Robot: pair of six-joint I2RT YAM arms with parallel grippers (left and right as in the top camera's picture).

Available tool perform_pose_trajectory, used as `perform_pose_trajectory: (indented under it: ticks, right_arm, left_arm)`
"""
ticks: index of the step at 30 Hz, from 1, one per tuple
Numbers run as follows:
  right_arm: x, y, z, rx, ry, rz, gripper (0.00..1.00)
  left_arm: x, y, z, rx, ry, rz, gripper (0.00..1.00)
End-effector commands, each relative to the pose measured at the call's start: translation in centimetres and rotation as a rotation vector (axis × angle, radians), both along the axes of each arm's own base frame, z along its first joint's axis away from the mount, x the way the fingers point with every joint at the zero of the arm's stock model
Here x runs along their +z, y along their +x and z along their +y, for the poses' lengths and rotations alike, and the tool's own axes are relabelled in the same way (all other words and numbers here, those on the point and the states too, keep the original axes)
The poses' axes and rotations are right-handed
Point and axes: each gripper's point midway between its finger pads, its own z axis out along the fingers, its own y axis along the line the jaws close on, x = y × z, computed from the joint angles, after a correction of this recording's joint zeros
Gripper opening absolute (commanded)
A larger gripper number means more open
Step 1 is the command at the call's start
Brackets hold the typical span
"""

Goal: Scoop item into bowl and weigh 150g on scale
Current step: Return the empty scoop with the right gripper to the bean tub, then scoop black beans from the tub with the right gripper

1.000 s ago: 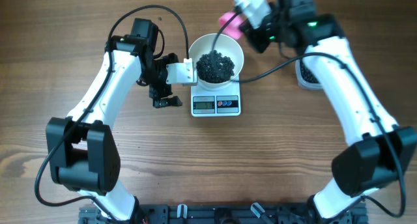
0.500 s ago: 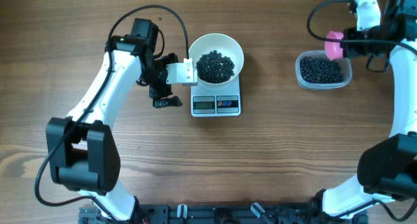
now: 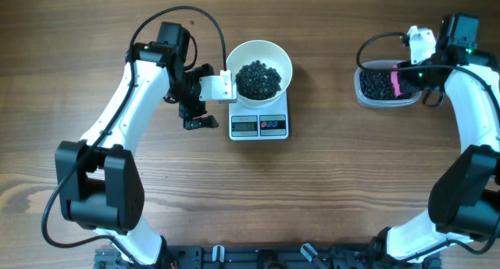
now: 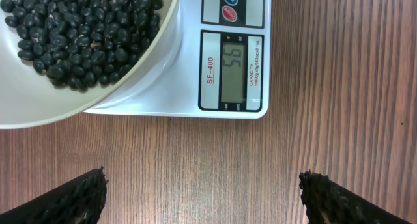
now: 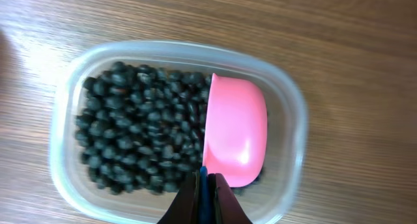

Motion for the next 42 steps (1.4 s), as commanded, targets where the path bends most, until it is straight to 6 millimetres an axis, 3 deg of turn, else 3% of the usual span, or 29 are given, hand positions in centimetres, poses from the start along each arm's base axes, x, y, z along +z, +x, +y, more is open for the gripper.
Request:
perform_pose_trajectory:
  ticks: [1,6,9,11,16,20,30,34,38,42]
  right_arm:
    - [-1.1,-1.0,3.6,-0.031,0.226,0.029,0.04]
    - [-0.5,-1.9,6.5,-0.003,0.404,0.057,0.04]
    - [-0.5,-2.1,6.6,-0.152,0.466,0.100,0.04]
    - [-0.5,-2.0,6.6,-0.163,0.470,0.102,0.04]
    - [-0.5,-0.6,5.0,-0.103,0.356,0.020,0.04]
    - [-1.1,-1.1,4.0,-0.105,0.287,0.043,0.04]
    - [1.1,-1.0,3.4,-0.128,0.554,-0.029,0.04]
    - [0.1,-1.2,2.2,-0.165,0.562,-0.011,0.04]
    - [-2.2,-1.3,1.6,-0.194,0.580,0.041,0.04]
    - [-2.2,-1.3,-0.7,-0.298,0.606,0.023,0.04]
  left_arm:
    - [0.2,-0.1,-0.5,-0.001,-0.026,0.008,1.00]
    - [0.2,-0.1,-0.5,-0.001,-0.026,0.008,1.00]
    - [0.2,-0.1,-0.5,-0.001,-0.026,0.008,1.00]
    - [0.2,-0.1,-0.5,-0.001,-0.026,0.008,1.00]
    - [0.2,-0.1,-0.5,-0.001,-0.026,0.008,1.00]
    - [0.2,-0.1,-0.5,-0.001,-0.026,0.008,1.00]
    - [0.2,-0.1,-0.5,-0.001,-0.026,0.008,1.00]
    - [0.2,-0.1,-0.5,-0.001,-0.026,0.008,1.00]
    - [0.2,-0.1,-0.5,-0.001,-0.026,0.008,1.00]
    - [0.2,-0.1,-0.5,-0.001,-0.026,0.008,1.00]
